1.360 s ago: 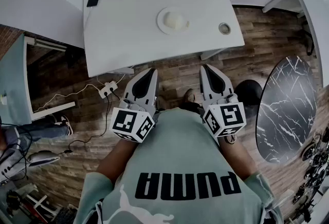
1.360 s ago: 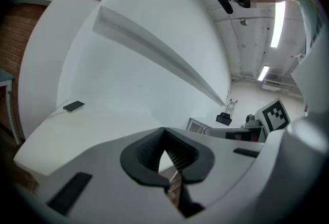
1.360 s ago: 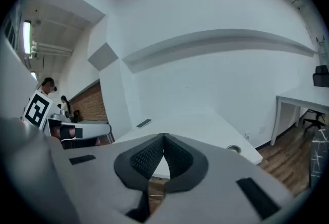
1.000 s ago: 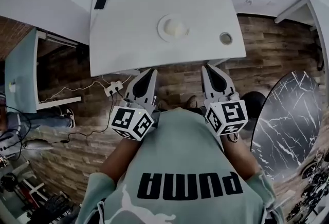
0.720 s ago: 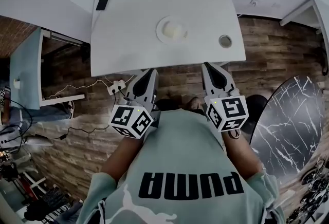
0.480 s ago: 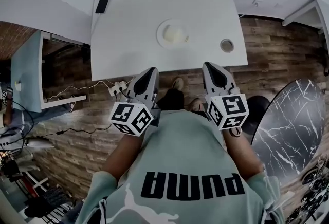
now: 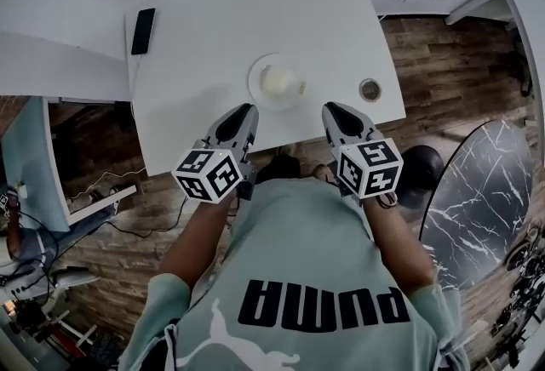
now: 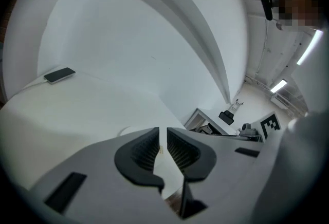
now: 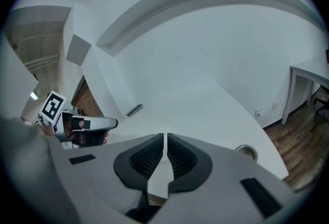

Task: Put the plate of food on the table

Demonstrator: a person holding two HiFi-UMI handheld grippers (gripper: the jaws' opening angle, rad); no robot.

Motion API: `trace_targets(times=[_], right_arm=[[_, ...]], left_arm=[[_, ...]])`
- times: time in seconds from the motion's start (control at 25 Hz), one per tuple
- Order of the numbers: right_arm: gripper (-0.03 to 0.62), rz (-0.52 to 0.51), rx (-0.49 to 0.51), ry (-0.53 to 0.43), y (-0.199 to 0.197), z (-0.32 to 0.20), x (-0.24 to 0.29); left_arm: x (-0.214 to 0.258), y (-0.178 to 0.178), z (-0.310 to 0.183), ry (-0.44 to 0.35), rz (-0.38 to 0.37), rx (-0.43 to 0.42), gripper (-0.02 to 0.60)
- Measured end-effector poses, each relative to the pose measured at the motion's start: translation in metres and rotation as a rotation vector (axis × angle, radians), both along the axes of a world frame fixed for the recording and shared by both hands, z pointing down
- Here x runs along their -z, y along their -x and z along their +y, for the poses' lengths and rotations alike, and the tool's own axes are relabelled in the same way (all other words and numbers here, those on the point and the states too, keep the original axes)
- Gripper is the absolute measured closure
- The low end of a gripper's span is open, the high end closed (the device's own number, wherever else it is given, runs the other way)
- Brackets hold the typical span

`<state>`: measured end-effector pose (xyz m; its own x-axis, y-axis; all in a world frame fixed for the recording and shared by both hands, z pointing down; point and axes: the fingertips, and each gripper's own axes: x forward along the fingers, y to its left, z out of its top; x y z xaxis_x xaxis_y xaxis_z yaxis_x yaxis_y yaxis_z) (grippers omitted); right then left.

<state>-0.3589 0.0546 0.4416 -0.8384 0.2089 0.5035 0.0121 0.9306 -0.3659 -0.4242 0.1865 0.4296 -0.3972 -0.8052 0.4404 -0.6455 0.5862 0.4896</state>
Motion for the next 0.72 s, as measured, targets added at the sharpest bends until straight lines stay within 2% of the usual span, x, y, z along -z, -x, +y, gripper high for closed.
trace_targets(times=[0.12, 0.36, 0.52, 0.72], right_arm=[[0.585, 0.06, -0.018, 0.03, 0.016, 0.001, -0.016], [0.528, 0.178, -0.046, 0.119, 0.042, 0.003, -0.052], [0.514, 0.251, -0.08, 0.172, 0.052, 0.004, -0.073], [0.514, 0.319, -0.16, 0.287, 0.061, -0.001, -0.095]], left_arm=[[-0.014, 0.023, 0.0, 0.014, 0.045, -0.033, 0.53], [-0.056, 0.06, 0.004, 0.061, 0.192, -0.082, 0.473], [-0.084, 0.077, 0.004, 0.1, 0.284, -0.111, 0.468], [-0.111, 0.084, -0.004, 0.123, 0.384, -0.172, 0.468]])
